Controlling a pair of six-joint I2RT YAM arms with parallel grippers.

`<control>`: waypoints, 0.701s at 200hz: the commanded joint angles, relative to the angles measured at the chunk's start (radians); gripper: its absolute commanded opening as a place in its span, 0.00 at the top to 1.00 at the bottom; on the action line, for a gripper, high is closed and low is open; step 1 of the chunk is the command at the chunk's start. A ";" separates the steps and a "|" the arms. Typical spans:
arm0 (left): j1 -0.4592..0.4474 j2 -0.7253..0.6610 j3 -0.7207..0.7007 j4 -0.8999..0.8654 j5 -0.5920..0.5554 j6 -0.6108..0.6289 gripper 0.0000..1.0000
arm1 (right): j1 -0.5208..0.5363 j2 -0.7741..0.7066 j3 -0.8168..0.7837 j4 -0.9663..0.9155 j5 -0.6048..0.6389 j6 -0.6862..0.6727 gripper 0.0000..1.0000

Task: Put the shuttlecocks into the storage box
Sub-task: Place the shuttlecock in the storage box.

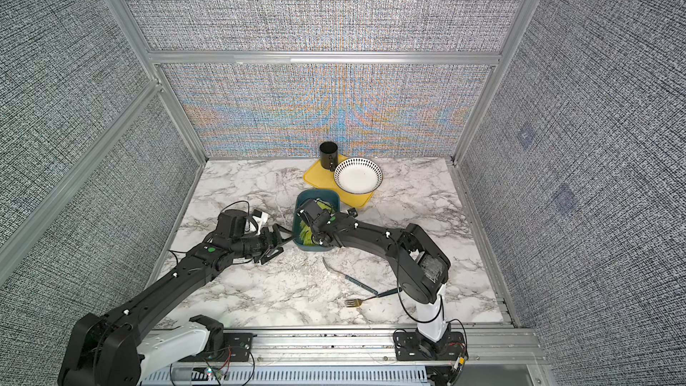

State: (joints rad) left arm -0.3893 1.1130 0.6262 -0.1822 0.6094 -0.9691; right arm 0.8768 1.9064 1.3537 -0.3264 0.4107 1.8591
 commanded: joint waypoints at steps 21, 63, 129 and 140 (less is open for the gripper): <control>0.002 -0.025 0.005 -0.010 0.003 0.002 0.09 | 0.000 -0.012 -0.001 -0.028 -0.025 0.026 0.38; 0.002 -0.018 0.004 -0.011 0.010 0.001 0.09 | 0.007 -0.027 0.015 -0.077 -0.054 0.050 0.27; 0.001 -0.015 0.004 -0.005 0.009 0.001 0.09 | 0.016 -0.041 0.059 -0.164 -0.095 0.034 0.18; 0.001 -0.018 0.004 -0.005 0.007 0.002 0.09 | 0.018 -0.052 0.063 -0.170 -0.095 0.027 0.18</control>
State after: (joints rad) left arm -0.3893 1.0981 0.6262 -0.1913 0.6106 -0.9703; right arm 0.8902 1.8744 1.4025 -0.4488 0.3248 1.8713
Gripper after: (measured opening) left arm 0.907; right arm 0.821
